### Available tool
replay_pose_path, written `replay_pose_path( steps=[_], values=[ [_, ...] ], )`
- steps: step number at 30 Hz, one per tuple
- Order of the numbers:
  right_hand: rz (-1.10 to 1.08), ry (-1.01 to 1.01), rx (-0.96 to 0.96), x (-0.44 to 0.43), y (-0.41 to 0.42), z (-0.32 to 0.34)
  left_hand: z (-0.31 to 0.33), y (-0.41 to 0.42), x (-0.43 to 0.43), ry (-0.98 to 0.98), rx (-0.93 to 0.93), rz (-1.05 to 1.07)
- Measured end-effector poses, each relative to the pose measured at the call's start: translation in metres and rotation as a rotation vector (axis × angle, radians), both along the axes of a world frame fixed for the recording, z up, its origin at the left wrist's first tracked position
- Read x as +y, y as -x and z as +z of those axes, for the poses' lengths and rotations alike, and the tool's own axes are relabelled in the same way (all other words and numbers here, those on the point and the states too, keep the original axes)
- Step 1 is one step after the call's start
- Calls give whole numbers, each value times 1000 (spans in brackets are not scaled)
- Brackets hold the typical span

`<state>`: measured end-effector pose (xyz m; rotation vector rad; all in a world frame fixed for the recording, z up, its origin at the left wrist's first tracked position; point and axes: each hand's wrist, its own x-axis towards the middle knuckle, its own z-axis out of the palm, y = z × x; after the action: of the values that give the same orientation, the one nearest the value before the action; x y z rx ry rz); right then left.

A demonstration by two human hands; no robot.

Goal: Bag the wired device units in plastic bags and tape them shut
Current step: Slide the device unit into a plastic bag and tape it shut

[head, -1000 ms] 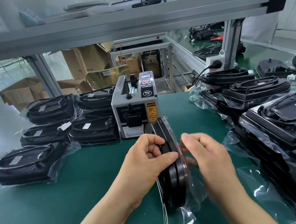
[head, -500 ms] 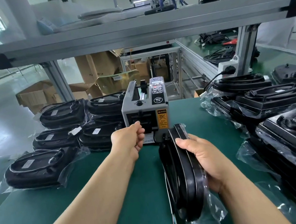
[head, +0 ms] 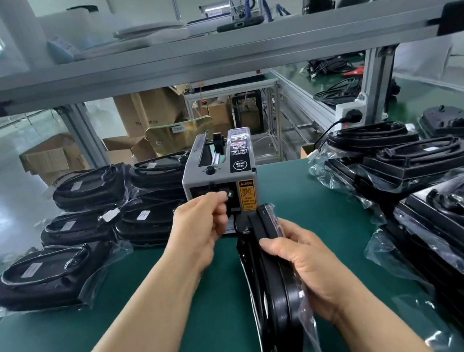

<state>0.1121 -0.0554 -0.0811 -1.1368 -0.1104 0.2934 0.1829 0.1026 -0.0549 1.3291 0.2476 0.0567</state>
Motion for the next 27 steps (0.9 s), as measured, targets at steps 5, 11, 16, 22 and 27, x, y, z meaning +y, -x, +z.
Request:
replay_pose_path(
  steps=[5, 11, 16, 22, 27],
  values=[
    [-11, 44, -28, 5, 1, 0, 20, 19, 4, -256, -61, -511],
    [0, 29, -13, 3, 1, -1, 26, 9, 1, -433, -44, -538],
    [27, 36, -20, 3, -1, -3, 26, 4, 0, -500, -46, -564],
    [19, 48, -26, 2, -3, -7, 25, 3, -3, -514, -43, -554],
    [22, 66, -38, 2, -4, -7, 20, 3, -5, -421, -14, -511]
  ],
)
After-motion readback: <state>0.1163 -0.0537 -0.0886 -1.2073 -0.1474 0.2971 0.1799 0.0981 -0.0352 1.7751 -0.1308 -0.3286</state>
